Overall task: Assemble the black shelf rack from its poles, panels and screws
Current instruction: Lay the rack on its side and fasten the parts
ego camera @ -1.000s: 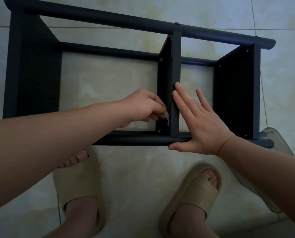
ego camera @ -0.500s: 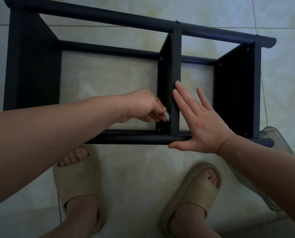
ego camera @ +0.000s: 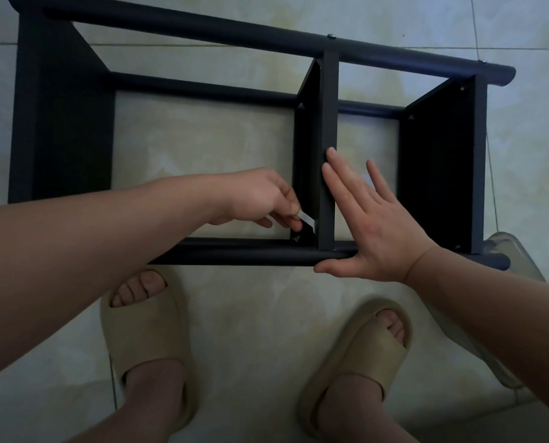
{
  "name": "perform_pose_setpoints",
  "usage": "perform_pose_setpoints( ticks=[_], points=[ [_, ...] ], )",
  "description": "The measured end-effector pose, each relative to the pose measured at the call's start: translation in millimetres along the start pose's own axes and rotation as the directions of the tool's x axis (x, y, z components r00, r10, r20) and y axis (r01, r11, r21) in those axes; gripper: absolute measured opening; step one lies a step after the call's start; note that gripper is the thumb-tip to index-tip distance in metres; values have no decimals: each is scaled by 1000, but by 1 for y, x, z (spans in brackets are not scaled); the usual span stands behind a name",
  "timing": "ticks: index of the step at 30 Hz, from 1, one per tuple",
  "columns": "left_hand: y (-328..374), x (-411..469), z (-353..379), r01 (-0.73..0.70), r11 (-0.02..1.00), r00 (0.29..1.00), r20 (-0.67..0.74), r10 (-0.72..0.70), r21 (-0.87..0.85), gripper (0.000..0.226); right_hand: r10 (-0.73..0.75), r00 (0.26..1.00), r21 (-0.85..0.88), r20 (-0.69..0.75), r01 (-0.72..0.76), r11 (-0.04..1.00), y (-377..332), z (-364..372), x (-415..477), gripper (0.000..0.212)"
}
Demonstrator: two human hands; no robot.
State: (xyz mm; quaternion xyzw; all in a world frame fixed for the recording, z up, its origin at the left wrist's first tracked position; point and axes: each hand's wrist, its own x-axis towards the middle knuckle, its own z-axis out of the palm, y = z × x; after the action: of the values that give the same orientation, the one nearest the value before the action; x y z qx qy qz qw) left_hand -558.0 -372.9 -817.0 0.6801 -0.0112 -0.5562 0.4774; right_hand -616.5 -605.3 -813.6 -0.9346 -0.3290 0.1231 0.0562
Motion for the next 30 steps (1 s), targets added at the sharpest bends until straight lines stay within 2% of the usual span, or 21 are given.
perform_pose_setpoints(
  ticks=[13,30],
  points=[
    [-7,-3,0,-70,984,995,75,58,162,20,-4,1000,13,0,4,1000,0,1,0,122],
    [-18,-2,11,-135,940,991,58,123,313,18,-4,1000,21,-2,4,1000,1,0,0,122]
  ],
)
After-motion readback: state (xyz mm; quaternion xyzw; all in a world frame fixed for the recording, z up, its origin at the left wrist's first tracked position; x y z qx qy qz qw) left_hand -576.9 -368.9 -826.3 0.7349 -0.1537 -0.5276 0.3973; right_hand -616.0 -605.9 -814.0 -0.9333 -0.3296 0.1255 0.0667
